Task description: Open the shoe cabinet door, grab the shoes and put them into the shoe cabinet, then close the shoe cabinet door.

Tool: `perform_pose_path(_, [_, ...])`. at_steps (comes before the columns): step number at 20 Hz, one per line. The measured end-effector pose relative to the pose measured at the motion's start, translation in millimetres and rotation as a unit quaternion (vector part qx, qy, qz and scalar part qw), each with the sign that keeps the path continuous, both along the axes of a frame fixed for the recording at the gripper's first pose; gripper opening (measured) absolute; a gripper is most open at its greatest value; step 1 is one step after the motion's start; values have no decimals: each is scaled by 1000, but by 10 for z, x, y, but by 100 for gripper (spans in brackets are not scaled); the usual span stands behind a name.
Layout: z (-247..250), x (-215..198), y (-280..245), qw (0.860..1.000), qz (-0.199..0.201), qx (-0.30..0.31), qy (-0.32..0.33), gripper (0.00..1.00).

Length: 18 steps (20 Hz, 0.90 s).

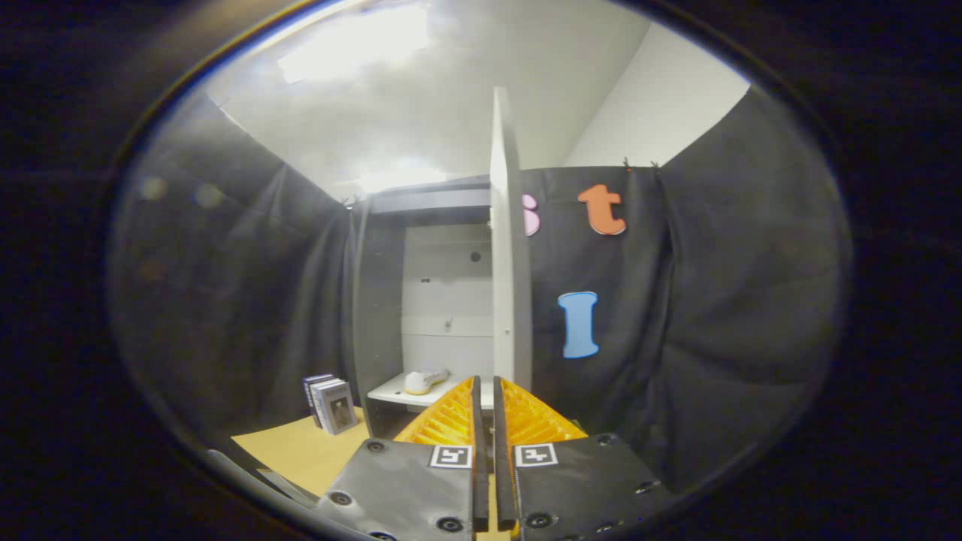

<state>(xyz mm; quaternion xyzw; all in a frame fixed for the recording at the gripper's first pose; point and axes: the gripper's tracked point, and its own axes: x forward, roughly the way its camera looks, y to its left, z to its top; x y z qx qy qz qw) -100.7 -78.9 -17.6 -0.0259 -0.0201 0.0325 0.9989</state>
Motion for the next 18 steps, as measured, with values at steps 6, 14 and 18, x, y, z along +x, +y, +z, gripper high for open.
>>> perform_pose_path(6, [-425, 54, 452, 996, 66, 2, 53, 6])
perform_pose_path(14, [-1371, -195, 699, 966, 39, 68, 248, 36])
perform_pose_path(18, [-1929, -482, 695, 919, -28, 115, 375, 31])
